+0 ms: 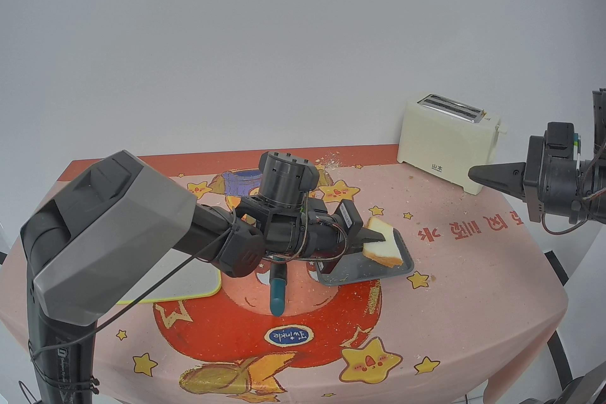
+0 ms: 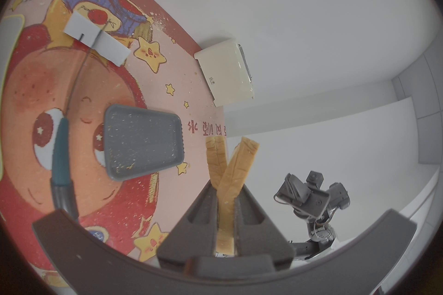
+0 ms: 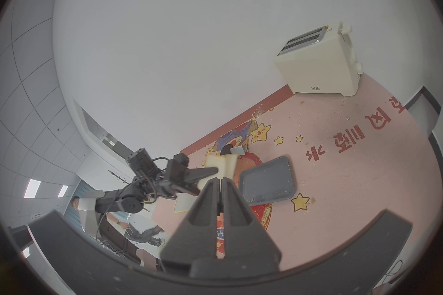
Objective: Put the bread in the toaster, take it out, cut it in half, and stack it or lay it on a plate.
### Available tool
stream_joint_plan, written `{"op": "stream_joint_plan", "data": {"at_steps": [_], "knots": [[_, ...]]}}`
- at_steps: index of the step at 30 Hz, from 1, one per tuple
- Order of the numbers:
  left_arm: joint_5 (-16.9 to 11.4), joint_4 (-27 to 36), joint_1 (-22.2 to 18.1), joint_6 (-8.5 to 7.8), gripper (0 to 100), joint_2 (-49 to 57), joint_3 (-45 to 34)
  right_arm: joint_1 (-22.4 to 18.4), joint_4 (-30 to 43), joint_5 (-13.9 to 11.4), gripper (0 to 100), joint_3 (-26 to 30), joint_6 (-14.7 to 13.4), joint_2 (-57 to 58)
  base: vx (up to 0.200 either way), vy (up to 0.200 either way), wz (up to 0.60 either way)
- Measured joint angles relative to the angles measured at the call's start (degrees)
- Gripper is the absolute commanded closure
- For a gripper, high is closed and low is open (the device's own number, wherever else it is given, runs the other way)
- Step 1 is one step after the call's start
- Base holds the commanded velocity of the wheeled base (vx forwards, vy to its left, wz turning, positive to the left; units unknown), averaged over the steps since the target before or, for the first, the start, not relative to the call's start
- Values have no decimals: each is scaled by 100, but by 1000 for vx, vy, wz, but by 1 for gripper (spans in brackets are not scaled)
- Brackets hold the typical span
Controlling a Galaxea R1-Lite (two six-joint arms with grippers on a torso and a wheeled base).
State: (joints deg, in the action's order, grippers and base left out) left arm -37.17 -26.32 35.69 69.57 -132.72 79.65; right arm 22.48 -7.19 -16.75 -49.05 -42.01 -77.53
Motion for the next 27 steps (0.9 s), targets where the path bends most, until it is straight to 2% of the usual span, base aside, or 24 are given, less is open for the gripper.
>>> {"op": "stream_joint_plan", "data": {"at_steps": [25,26,27], "knots": [[6,7,5,11,100,-328,162,0,0,-2,100,-6,0,46,0,0,0],[6,24,5,11,0,-328,163,0,0,-2,100,-6,-2,46,0,0,0],[6,29,5,9,0,-330,163,0,0,-2,100,-6,0,46,0,0,0]]}}
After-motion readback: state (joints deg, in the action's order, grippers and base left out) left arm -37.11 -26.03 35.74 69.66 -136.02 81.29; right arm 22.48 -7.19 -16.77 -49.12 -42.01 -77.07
